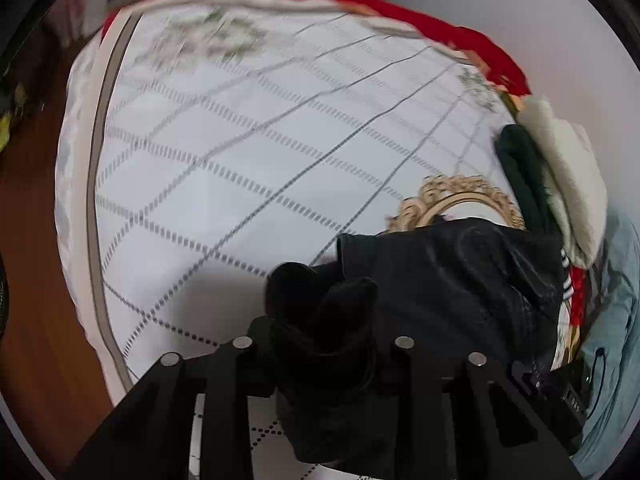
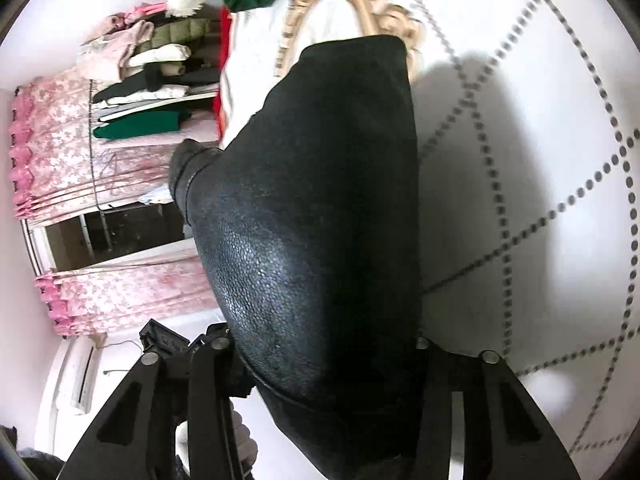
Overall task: Fold large clothes
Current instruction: 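Lift the folded jacket with both grippers and carry it toward the stacked clothes, then lower the folded jacket onto the white fleece stack and open both grippers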
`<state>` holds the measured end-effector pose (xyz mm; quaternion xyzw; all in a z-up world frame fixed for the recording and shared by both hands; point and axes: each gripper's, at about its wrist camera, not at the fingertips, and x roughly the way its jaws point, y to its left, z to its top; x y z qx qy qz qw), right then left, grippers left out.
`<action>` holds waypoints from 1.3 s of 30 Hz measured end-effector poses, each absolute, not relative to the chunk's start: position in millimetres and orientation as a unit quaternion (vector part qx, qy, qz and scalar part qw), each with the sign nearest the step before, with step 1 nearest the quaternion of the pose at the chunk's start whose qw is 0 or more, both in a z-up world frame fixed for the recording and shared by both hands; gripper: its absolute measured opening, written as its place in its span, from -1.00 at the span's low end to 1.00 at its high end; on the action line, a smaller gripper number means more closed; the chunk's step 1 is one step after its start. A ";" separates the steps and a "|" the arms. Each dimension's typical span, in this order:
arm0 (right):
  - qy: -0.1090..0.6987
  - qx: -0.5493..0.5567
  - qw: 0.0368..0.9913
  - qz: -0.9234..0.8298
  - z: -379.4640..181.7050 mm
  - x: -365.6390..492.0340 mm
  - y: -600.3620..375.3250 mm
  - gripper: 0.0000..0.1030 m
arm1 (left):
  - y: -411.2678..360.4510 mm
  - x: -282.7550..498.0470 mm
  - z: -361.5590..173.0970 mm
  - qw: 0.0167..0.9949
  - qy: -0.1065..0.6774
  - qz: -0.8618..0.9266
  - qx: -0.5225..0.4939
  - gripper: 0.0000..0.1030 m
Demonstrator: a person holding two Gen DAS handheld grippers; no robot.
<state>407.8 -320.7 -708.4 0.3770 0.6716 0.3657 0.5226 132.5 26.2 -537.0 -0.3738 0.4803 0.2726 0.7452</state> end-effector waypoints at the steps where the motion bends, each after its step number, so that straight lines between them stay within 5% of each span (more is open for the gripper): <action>1: 0.669 0.380 0.522 0.368 -702.3 408.6 -318.0 -0.11 | 25.5 136.8 -528.9 0.751 0.481 0.269 -0.364 -0.50; 14: 0.625 0.383 0.565 0.379 -574.9 466.7 -314.1 -0.15 | 50.0 219.6 -438.3 0.800 0.468 0.169 -0.335 -0.55; 27: 0.522 0.438 0.644 0.347 -413.0 659.4 -326.3 -0.15 | 75.7 451.6 -295.8 0.873 0.394 0.017 -0.288 -0.55; 33: 0.537 0.439 0.643 0.326 -427.9 790.5 -353.7 -0.16 | 52.8 572.0 -315.9 0.870 0.402 -0.006 -0.284 -0.55; 39: 0.601 0.411 0.639 0.250 -509.4 901.2 -387.4 -0.15 | 24.2 651.3 -421.2 0.830 0.495 -0.002 -0.256 -0.54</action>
